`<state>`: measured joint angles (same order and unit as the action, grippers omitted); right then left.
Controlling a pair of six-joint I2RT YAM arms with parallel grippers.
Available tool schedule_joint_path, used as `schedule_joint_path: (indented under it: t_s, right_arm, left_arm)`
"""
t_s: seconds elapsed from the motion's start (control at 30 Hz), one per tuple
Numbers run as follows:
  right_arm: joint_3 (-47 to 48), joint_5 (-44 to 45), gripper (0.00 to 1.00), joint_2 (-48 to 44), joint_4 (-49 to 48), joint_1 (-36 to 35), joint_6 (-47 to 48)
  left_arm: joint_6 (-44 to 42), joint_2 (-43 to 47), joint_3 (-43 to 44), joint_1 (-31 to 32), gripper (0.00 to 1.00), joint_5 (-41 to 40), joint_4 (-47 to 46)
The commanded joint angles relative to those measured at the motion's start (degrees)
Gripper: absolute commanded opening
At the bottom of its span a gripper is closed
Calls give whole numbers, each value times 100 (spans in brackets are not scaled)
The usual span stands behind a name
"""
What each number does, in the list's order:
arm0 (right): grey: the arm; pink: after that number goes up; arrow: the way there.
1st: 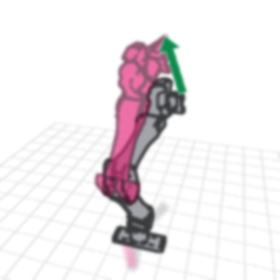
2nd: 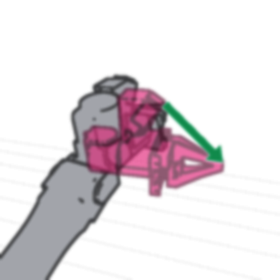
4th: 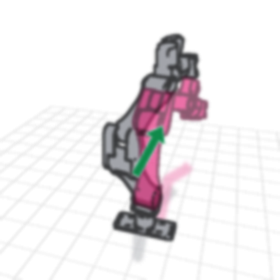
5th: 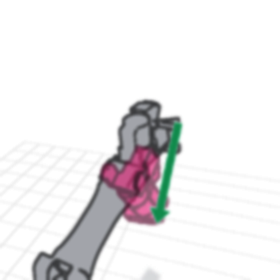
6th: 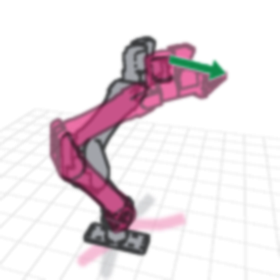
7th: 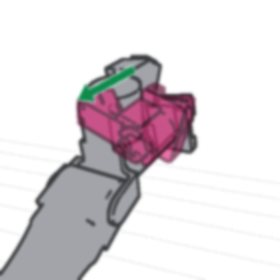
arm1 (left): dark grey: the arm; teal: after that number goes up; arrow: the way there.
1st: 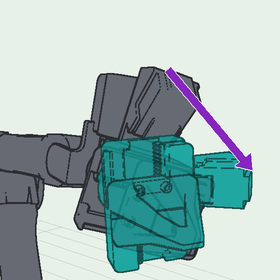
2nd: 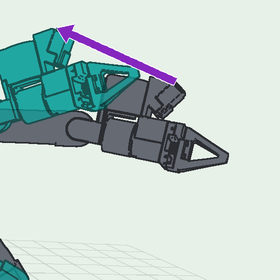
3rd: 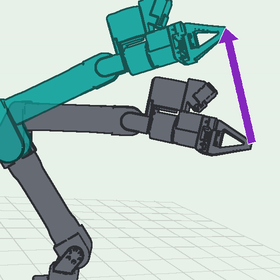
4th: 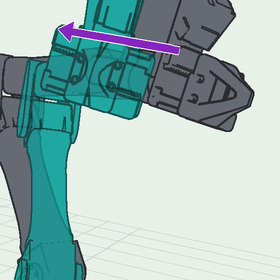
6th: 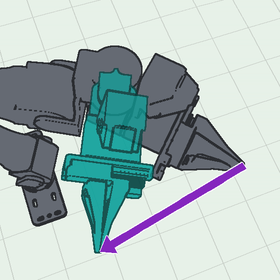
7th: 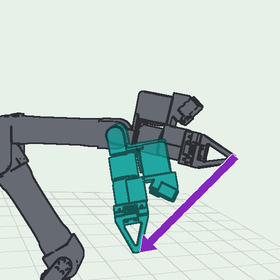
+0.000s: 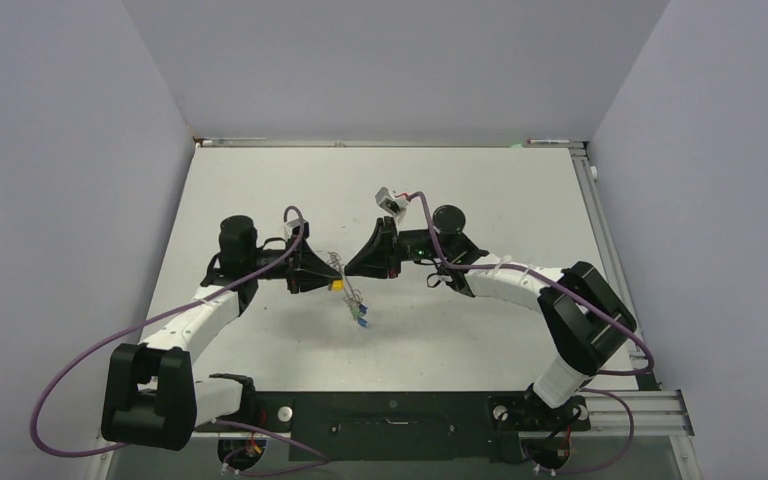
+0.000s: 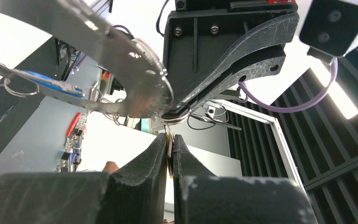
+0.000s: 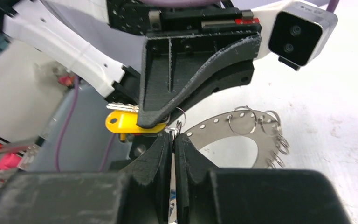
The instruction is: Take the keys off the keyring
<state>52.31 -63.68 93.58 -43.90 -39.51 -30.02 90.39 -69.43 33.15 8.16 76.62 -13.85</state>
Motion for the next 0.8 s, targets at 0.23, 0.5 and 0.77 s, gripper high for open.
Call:
schedule_joint_path:
  t_s: [0.23,0.5,0.77]
  right_arm:
    - [-411,478,5,180,-3941,-94,-2326]
    - [-547,372,5,128,-3368,-41,-1744]
    - [-511,304,5,49,-3166,38,-1621]
  left_arm:
    - [-144,64,-6,-34,0,74,-145]
    - [-171,158,0,-34,0,126,-141]
    - [-231,189,3,-47,0,110,-145]
